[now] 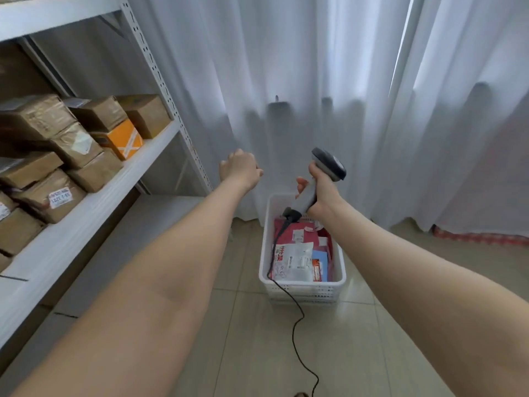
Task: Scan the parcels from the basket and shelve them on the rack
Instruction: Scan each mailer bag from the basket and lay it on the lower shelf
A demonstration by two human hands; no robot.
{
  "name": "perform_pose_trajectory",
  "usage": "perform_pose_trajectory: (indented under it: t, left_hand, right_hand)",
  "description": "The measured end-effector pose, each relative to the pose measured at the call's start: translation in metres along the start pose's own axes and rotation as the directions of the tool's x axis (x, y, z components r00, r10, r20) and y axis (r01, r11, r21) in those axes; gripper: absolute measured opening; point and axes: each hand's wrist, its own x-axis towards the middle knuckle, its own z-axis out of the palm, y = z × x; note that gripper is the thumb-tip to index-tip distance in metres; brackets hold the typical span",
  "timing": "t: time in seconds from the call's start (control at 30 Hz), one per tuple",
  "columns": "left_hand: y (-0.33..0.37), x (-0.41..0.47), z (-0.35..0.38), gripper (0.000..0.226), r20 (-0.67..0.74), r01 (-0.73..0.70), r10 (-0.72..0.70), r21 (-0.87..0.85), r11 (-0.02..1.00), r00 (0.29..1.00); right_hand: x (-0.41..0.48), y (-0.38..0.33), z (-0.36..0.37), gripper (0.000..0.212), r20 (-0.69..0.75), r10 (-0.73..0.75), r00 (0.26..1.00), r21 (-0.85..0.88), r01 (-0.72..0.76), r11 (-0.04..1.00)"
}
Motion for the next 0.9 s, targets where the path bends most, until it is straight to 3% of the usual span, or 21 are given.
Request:
perform_pose_trajectory:
  t: [0.07,0.4,0.73,0.9]
  left_hand:
    - [0.007,0.009,0.026,0.041,0.057,0.018,-0.016,-0.038,0.999,0.998]
    - [0.023,0.105,0.154,0.033,0.335,0.096,-0.034,-0.171,0.981,0.942]
    - [0.021,0.178,0.321,0.040,0.565,0.196,-0.046,-0.208,0.958,0.824]
    - [0.013,0.188,0.429,0.044,0.641,0.277,-0.070,-0.227,0.934,0.764]
  right_hand:
    - [0.019,0.004,-0.012,0.025,-0.035,0.030,0.999,-0.010,-0.031,0.999]
    - [0.159,0.019,-0.049,0.037,-0.187,0.197,0.962,0.116,-0.178,0.977]
    - [0.313,0.069,-0.114,0.028,-0.372,0.288,0.883,0.015,-0.304,0.952]
    - [0.392,0.117,-0.164,0.049,-0.435,0.341,0.833,-0.069,-0.409,0.910]
